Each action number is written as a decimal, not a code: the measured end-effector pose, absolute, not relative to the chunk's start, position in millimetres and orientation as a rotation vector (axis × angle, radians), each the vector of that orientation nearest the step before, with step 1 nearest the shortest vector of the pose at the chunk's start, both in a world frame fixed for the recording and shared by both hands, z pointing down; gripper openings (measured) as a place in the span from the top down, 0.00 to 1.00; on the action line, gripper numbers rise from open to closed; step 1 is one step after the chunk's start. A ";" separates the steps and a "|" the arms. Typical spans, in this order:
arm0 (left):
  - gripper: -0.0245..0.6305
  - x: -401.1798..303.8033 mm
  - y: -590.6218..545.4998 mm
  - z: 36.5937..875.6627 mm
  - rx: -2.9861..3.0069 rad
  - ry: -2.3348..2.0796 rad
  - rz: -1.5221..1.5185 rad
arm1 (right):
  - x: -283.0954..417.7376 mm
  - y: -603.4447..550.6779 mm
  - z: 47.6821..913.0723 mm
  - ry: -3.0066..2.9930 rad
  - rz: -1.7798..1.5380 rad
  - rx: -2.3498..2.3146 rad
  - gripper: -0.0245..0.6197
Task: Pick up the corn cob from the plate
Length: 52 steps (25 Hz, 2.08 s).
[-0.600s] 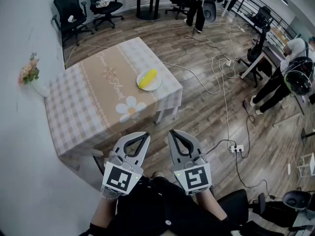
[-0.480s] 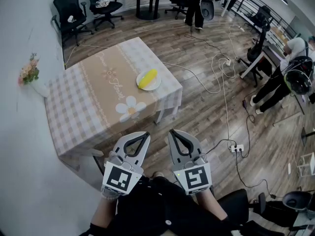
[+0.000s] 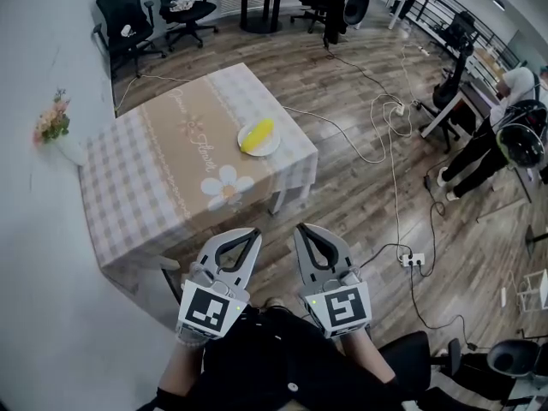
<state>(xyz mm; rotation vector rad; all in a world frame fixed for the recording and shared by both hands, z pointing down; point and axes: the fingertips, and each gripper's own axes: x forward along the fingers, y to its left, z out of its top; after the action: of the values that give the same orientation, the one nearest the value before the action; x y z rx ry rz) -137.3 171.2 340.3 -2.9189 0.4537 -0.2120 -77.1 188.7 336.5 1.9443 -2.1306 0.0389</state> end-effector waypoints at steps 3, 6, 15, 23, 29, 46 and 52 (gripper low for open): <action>0.94 -133.6 175.1 338.9 -2.911 0.460 -0.213 | -72.2 192.0 335.6 -2.132 0.037 1.936 0.90; 0.94 -130.3 176.7 337.3 -2.921 0.489 -0.215 | -68.7 193.7 334.9 -2.138 0.034 1.924 0.90; 0.94 -117.8 193.4 332.9 -2.903 0.539 -0.203 | -56.5 208.3 331.8 -2.175 0.007 1.881 0.90; 0.94 -100.6 212.8 339.1 -2.962 0.616 -0.203 | -40.4 227.7 339.7 -2.186 -0.002 1.856 0.90; 0.94 -88.5 222.6 335.6 -2.950 0.608 -0.178 | -31.0 238.2 339.3 -2.185 -0.009 1.857 0.90; 0.94 -68.7 240.5 341.0 -2.920 0.559 -0.179 | -22.0 253.5 346.4 -2.202 -0.005 1.833 0.90; 0.94 -73.6 231.7 346.6 -2.884 0.555 -0.194 | -24.5 245.1 349.1 -2.208 0.001 1.827 0.90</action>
<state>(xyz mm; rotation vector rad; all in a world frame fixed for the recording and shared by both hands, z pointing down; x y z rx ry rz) -73.6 231.7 346.6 -2.8840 0.5554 -0.1936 -24.5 245.1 349.1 1.8270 -2.2083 0.0009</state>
